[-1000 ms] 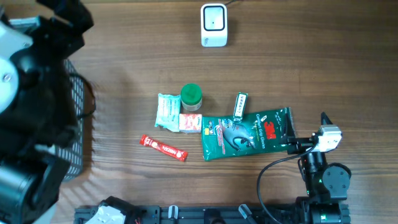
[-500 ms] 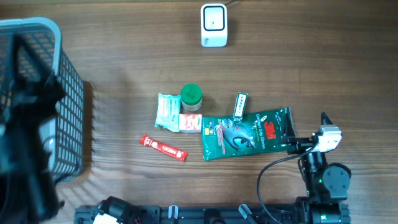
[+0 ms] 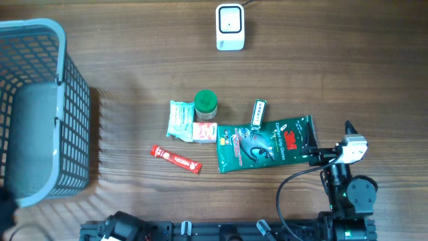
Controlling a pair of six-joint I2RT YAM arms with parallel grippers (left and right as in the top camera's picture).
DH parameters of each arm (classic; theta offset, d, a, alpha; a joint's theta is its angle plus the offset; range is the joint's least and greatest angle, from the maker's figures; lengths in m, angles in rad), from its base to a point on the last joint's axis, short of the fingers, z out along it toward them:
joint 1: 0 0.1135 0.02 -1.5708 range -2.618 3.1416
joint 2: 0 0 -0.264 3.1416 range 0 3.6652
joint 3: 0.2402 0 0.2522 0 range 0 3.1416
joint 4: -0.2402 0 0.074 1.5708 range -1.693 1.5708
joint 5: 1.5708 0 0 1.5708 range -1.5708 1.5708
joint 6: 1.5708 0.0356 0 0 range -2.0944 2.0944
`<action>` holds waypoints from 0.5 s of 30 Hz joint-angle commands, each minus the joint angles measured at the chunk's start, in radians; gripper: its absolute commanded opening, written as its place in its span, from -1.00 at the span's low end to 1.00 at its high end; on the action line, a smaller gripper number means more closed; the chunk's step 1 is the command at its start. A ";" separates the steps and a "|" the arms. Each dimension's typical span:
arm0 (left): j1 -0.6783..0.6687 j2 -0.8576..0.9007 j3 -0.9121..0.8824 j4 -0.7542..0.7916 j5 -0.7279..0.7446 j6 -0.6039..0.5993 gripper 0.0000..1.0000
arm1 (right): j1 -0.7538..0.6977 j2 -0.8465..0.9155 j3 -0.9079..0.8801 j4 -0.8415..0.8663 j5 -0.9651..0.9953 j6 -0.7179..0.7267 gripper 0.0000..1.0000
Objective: Scan the item barcode
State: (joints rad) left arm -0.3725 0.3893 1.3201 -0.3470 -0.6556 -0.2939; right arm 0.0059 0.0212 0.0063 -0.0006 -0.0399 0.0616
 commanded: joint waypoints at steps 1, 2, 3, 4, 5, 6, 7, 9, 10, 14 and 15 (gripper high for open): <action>0.060 -0.055 -0.006 -0.002 0.019 0.002 1.00 | 0.004 -0.004 -0.001 0.003 0.006 -0.006 0.99; 0.084 -0.069 -0.006 -0.003 0.019 -0.003 1.00 | 0.004 -0.004 -0.001 0.003 0.006 -0.006 0.99; 0.100 -0.078 -0.006 -0.001 0.027 -0.002 1.00 | 0.004 -0.004 -0.001 0.003 0.006 -0.006 0.99; 0.111 -0.084 -0.006 -0.002 0.041 -0.002 1.00 | 0.004 -0.004 -0.001 0.003 0.006 -0.007 0.99; 0.122 -0.090 -0.006 -0.002 0.063 -0.002 1.00 | 0.004 -0.004 -0.001 0.003 0.006 -0.006 1.00; 0.129 -0.095 -0.006 -0.003 0.080 -0.002 1.00 | 0.004 -0.004 -0.001 0.003 0.006 -0.006 0.99; 0.138 -0.103 -0.006 -0.006 0.114 -0.002 1.00 | 0.004 -0.004 -0.001 0.003 0.006 -0.006 0.99; 0.149 -0.117 -0.006 -0.011 0.151 -0.001 1.00 | 0.004 -0.004 -0.001 0.003 0.006 -0.007 0.99; 0.153 -0.126 -0.006 -0.012 0.154 -0.001 1.00 | 0.004 -0.004 -0.001 0.003 0.006 -0.007 1.00; 0.184 -0.181 -0.006 -0.012 0.146 0.030 1.00 | 0.004 -0.004 -0.001 0.003 0.006 -0.007 0.99; 0.194 -0.196 -0.006 -0.011 0.138 0.032 1.00 | 0.004 -0.004 -0.001 0.003 0.006 -0.006 0.99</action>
State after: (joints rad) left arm -0.2127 0.2577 1.3182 -0.3592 -0.5392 -0.2897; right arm 0.0059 0.0212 0.0063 -0.0002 -0.0399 0.0616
